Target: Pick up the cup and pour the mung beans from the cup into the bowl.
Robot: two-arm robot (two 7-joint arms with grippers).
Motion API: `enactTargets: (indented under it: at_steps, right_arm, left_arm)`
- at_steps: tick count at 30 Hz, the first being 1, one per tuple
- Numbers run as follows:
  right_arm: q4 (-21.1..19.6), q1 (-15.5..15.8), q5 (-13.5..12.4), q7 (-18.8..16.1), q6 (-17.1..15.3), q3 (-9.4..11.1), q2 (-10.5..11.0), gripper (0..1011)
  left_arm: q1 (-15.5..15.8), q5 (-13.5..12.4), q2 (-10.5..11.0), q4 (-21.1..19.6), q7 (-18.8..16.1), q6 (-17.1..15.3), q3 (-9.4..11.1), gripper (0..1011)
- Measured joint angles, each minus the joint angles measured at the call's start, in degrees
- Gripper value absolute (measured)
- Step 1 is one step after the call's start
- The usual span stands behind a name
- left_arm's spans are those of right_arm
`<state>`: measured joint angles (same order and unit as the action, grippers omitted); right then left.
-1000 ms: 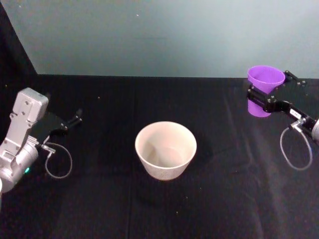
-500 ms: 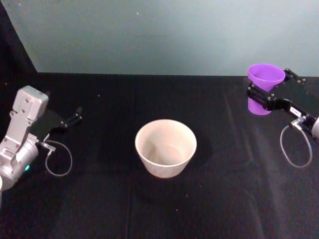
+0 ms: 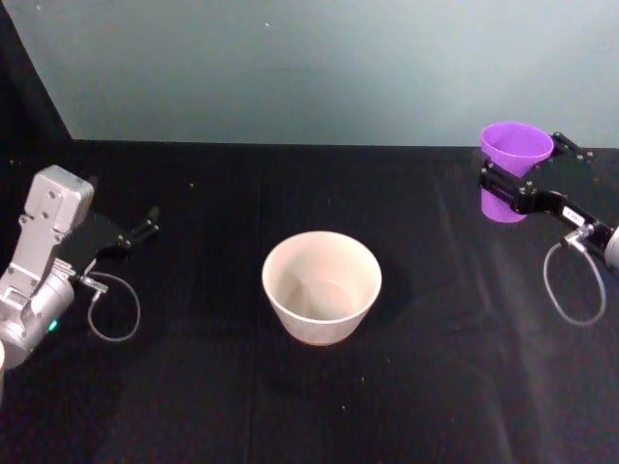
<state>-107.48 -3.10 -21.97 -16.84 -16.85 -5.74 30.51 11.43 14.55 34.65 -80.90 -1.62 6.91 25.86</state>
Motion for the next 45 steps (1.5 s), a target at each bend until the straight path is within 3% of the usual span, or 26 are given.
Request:
enactTargets:
  at_steps: [45]
  right_arm:
    - [0.0,0.0,0.0,0.0,0.0,0.0,0.0,742]
  left_arm:
    - [0.0,0.0,0.0,0.0,0.0,0.0,0.0,1000]
